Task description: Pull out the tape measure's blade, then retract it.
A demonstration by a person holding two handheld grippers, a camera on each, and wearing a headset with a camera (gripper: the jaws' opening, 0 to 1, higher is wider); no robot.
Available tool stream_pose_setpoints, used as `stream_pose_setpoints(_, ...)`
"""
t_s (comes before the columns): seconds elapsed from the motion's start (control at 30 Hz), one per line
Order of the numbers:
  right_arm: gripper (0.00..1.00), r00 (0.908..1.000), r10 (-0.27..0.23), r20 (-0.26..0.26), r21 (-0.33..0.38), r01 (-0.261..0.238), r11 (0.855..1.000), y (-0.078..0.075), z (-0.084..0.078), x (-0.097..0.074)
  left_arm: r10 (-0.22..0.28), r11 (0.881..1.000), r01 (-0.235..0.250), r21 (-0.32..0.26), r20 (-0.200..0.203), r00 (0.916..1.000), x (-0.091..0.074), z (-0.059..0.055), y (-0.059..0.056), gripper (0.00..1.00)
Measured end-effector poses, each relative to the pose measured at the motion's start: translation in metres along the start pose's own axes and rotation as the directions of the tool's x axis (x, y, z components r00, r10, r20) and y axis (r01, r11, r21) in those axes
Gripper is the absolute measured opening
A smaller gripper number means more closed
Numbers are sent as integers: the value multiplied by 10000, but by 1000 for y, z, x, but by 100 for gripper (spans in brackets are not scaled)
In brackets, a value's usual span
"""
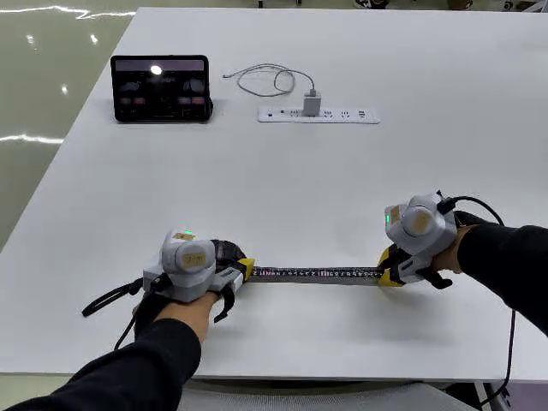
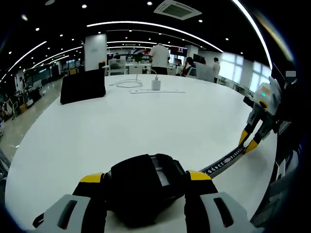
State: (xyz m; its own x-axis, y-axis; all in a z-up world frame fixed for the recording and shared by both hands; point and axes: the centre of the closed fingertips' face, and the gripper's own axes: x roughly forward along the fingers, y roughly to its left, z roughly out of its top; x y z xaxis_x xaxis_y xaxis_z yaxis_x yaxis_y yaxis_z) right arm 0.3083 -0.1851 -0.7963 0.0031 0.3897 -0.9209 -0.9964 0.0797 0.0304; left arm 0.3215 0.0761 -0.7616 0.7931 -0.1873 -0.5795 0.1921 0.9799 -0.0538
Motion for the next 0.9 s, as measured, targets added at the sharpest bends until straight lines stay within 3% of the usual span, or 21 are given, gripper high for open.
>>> stream_pose_setpoints(0.9,10,9999,-32,104,129,30,9999,-1,11,6,12,10000,-12,14,-27,10000,1,0,0,61)
